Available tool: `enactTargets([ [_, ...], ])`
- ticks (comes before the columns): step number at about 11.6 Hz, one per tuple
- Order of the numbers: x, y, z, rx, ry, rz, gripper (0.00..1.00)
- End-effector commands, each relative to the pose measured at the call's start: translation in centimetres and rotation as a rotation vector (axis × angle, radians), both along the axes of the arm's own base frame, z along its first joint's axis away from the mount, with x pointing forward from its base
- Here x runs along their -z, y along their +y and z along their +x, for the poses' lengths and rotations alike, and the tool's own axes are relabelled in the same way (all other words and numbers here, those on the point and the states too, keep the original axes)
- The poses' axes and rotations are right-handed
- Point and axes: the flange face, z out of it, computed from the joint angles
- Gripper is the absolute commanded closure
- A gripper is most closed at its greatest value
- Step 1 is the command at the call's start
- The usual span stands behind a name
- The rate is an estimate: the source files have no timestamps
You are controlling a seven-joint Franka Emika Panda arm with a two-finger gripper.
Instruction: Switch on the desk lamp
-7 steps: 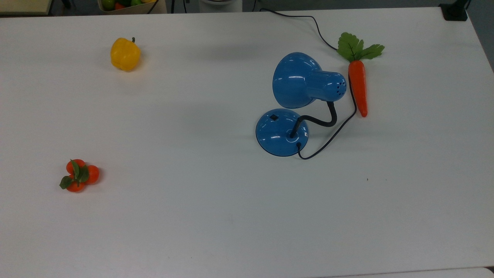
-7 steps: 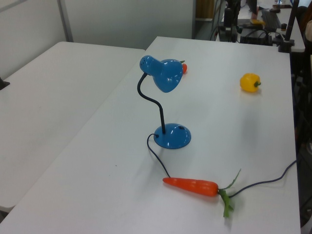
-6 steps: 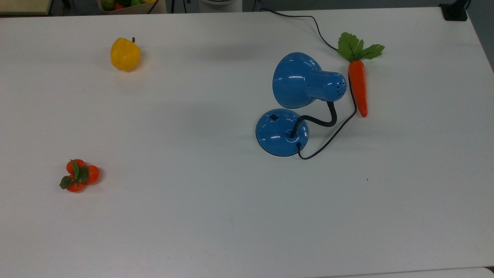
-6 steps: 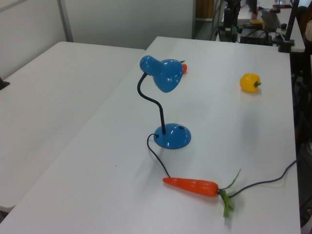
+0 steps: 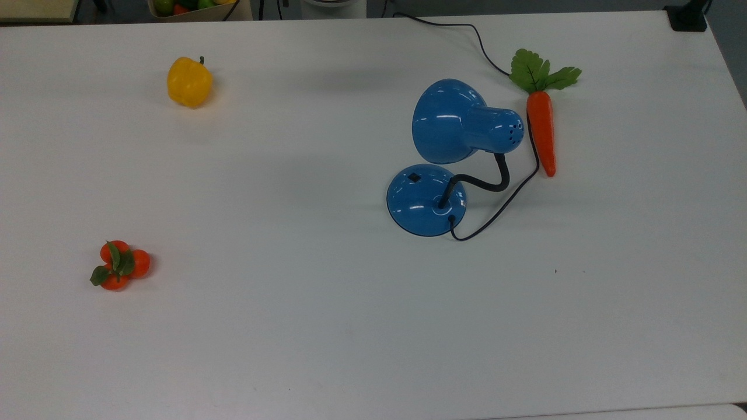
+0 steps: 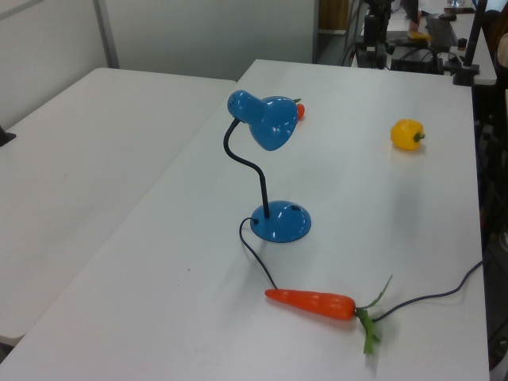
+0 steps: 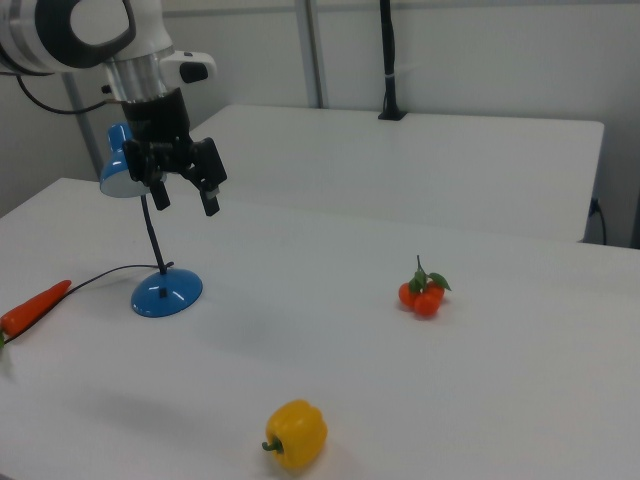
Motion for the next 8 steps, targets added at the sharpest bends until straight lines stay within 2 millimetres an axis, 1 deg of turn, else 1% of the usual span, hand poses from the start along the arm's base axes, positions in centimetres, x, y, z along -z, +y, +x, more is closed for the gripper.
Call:
enactTargets([
  [1, 0.13, 0.33, -0.41, 0.006, 0.023, -0.005, 0.00],
  [2, 0.21, 0.24, -0.37, 0.000, 0.025, -0.005, 0.05],
  [3, 0.22, 0.24, -0.37, 0.000, 0.025, -0.005, 0.20],
  [4, 0.29, 0.26, -0.31, 0.000, 0.025, -0.003, 0.53],
  [5, 0.28, 0.28, -0.30, -0.001, 0.024, -0.002, 0.76],
  [6, 0.27, 0.28, -0.28, -0.001, 0.022, -0.002, 0.89],
  [8, 0.31, 0.28, -0.18, -0.003, 0.019, -0.002, 1.00],
])
